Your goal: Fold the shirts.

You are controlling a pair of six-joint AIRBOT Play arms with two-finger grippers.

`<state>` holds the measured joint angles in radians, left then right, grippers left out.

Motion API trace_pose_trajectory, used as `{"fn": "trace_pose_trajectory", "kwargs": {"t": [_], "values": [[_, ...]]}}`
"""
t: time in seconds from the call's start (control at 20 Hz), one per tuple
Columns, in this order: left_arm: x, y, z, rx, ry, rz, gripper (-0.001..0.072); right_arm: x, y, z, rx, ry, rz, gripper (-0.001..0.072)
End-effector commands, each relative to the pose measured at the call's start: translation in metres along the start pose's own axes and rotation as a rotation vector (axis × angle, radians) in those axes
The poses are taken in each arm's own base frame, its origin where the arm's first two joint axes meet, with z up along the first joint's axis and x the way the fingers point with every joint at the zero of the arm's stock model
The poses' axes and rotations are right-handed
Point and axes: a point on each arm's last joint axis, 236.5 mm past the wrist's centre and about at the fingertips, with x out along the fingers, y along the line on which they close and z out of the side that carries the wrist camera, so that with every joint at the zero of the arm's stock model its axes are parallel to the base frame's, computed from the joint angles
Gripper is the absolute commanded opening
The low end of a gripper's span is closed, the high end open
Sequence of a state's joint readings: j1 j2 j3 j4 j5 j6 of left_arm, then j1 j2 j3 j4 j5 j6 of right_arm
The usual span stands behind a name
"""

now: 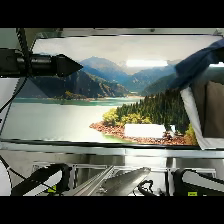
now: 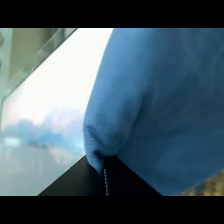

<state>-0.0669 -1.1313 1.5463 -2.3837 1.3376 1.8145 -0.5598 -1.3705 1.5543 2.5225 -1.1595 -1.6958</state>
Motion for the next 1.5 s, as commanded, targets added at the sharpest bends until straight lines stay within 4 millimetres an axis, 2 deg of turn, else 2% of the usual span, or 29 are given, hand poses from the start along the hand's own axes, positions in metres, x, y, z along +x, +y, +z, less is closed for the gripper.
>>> {"fn": "trace_pose_trajectory", "kwargs": {"t": [0.0,0.1,0.2,0.25,0.4,0.5,0.7,0.85,0.9,0.95,1.0,1.1,1.2,1.25,1.3,1.35,1.4,1.45], "values": [[0.0,0.0,0.0,-0.001,-0.001,0.001,0.0014,-0.077,-0.054,0.026,0.118,-0.098,-0.164,0.0016],[0.0,0.0,0.0,-0.001,-0.001,0.002,0.0014,-0.114,-0.064,0.032,0.138,-0.159,-0.223,0.0016],[0.0,0.001,0.001,-0.001,-0.003,0.002,0.0014,-0.138,-0.064,0.02,0.149,-0.141,-0.247,0.0016],[0.0,0.001,0.001,-0.001,-0.003,0.002,0.0014,-0.143,-0.068,0.006,0.169,-0.09,-0.264,0.0016],[0.0,0.001,0.001,0.0,-0.003,0.003,0.0014,-0.161,-0.108,-0.06,0.306,0.074,-0.47,0.0016],[0.0,0.001,0.001,0.0,-0.003,0.002,0.0014,-0.176,-0.128,-0.093,0.391,0.082,-0.597,0.0016],[0.0,-0.001,-0.005,0.0,0.022,-0.003,0.0014,-0.195,-0.152,-0.173,0.572,0.099,-0.767,0.0018],[0.0,0.0,-0.007,0.002,0.028,0.001,0.0014,-0.202,-0.184,-0.21,0.615,0.111,-0.879,0.0027],[0.0,0.0,-0.007,0.001,0.029,0.0,0.0014,-0.202,-0.191,-0.219,0.628,0.135,-0.9,0.0086],[0.0,0.0,-0.007,0.001,0.03,0.0,0.0014,-0.203,-0.194,-0.223,0.635,0.148,-0.912,0.0348],[0.0,0.0,-0.008,0.001,0.031,-0.001,0.0014,-0.201,-0.194,-0.222,0.638,0.152,-0.905,0.0699],[0.0,0.0,-0.006,0.001,0.027,0.0,0.0014,-0.193,-0.185,-0.21,0.625,0.138,-0.847,0.0704],[0.0,0.001,-0.004,0.001,0.015,0.003,0.0014,-0.172,-0.157,-0.176,0.573,0.073,-0.688,0.0701],[0.0,0.001,-0.003,0.001,0.012,0.004,0.0014,-0.159,-0.135,-0.157,0.536,0.034,-0.573,0.0629],[0.0,0.001,-0.003,0.001,0.013,0.004,0.0014,-0.146,-0.107,-0.137,0.476,-0.003,-0.439,0.0323],[0.0,0.001,-0.003,0.001,0.013,0.004,0.0014,-0.135,-0.081,-0.122,0.411,-0.028,-0.331,0.0127],[0.0,0.001,-0.003,0.001,0.013,0.004,0.0014,-0.127,-0.064,-0.118,0.358,-0.033,-0.276,0.0113],[0.0,0.001,-0.003,0.001,0.012,0.005,0.0014,-0.121,-0.053,-0.12,0.289,-0.019,-0.26,0.0018]]}}
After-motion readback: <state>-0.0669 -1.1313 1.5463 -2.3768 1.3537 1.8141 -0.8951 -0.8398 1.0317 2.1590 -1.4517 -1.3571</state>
